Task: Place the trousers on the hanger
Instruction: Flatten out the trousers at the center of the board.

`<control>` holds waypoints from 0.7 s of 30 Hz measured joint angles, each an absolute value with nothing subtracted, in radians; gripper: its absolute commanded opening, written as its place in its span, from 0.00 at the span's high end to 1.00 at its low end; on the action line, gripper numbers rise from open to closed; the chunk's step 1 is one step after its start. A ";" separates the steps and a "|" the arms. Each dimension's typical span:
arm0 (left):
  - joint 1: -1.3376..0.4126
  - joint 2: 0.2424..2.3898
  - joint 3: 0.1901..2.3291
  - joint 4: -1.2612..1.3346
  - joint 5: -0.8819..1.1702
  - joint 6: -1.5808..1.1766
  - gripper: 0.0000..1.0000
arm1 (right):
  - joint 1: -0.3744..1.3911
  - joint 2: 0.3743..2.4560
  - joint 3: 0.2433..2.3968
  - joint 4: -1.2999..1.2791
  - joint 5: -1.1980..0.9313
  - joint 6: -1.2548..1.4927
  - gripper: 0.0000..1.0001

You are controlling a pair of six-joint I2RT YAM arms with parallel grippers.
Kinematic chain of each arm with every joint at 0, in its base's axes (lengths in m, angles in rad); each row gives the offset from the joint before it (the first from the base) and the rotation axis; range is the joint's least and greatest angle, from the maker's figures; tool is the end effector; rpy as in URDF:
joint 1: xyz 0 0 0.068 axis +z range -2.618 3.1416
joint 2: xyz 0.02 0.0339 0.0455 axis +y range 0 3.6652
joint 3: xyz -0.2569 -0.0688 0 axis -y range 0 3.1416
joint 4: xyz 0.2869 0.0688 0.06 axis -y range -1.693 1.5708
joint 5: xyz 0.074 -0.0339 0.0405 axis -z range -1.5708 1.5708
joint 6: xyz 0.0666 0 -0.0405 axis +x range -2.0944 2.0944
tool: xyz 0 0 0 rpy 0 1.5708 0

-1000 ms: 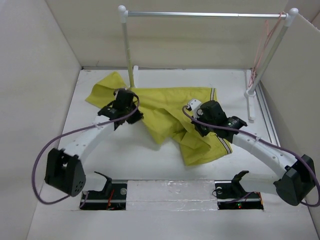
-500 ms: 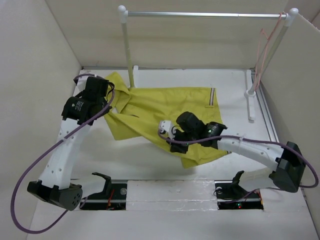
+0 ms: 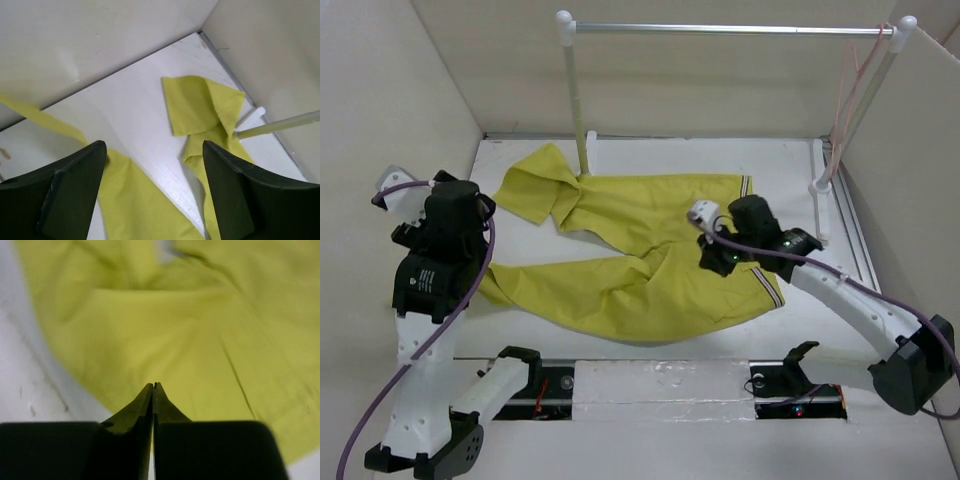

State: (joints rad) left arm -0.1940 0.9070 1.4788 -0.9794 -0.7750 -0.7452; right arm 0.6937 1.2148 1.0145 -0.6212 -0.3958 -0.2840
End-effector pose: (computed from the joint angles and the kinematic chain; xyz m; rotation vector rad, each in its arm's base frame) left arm 0.1877 0.0106 0.4734 -0.9525 1.5972 0.1193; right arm 0.2264 0.2217 0.2568 -1.2970 2.0345 0.6646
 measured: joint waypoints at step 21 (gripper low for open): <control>-0.472 1.303 1.200 -0.478 -0.207 -0.607 0.37 | -0.150 1.186 0.565 -0.443 -0.267 -0.101 0.20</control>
